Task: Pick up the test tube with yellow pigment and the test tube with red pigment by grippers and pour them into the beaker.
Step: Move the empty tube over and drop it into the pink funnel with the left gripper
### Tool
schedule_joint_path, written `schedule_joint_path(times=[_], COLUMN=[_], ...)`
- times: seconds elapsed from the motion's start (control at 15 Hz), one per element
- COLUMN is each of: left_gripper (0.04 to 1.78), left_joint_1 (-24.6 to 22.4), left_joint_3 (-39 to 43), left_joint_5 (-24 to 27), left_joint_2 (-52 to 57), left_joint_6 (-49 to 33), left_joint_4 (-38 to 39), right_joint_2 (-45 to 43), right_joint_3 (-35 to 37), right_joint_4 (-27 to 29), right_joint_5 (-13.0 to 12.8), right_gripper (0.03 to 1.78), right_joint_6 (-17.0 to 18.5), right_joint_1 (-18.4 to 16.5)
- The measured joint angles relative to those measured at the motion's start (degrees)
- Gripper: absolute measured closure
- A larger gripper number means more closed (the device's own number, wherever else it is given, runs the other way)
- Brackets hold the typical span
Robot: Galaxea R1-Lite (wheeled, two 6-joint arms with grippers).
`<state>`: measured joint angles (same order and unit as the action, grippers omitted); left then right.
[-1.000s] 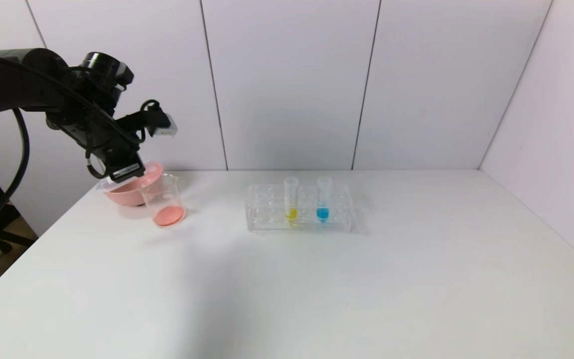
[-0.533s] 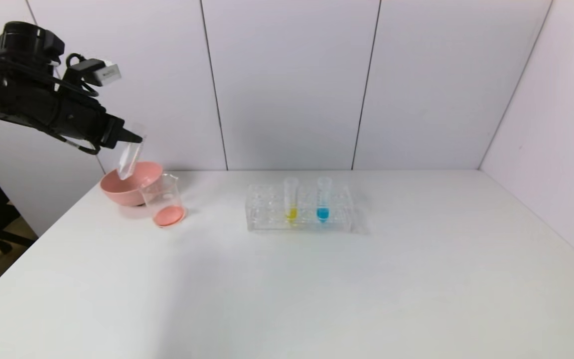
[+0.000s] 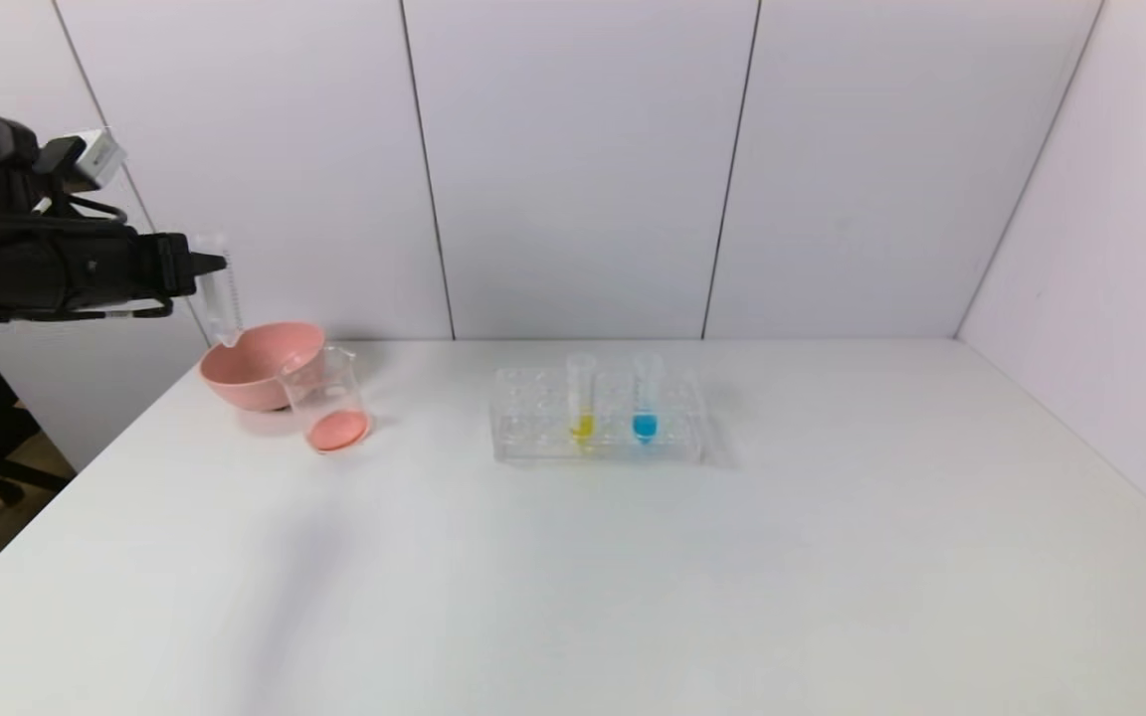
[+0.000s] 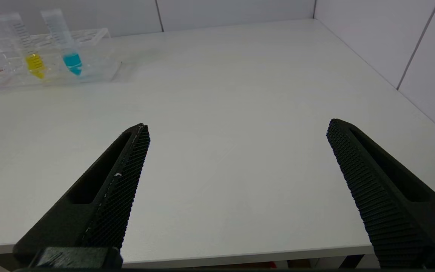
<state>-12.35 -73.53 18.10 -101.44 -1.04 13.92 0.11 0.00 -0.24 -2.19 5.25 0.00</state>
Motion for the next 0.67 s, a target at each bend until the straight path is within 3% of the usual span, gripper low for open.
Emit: schedule_joint_path(times=[0.27,0.67], left_gripper=[1.41,1.41], left_joint_1=[-0.7,-0.7], left_joint_3=[7.7,3.4], left_joint_5=[-2.3,-3.3], left_joint_2=[-2.2,-14.7], left_joint_6=[-3.0,-3.3], left_joint_4=[20.7,29.2], right_joint_2=[0.0,0.0], right_joint_3=[0.0,0.0], right_joint_4=[0.0,0.0], right_joint_5=[0.0,0.0], right_gripper=[0.1,0.1], right_joint_6=[0.0,0.0], right_joint_1=[0.0,0.0])
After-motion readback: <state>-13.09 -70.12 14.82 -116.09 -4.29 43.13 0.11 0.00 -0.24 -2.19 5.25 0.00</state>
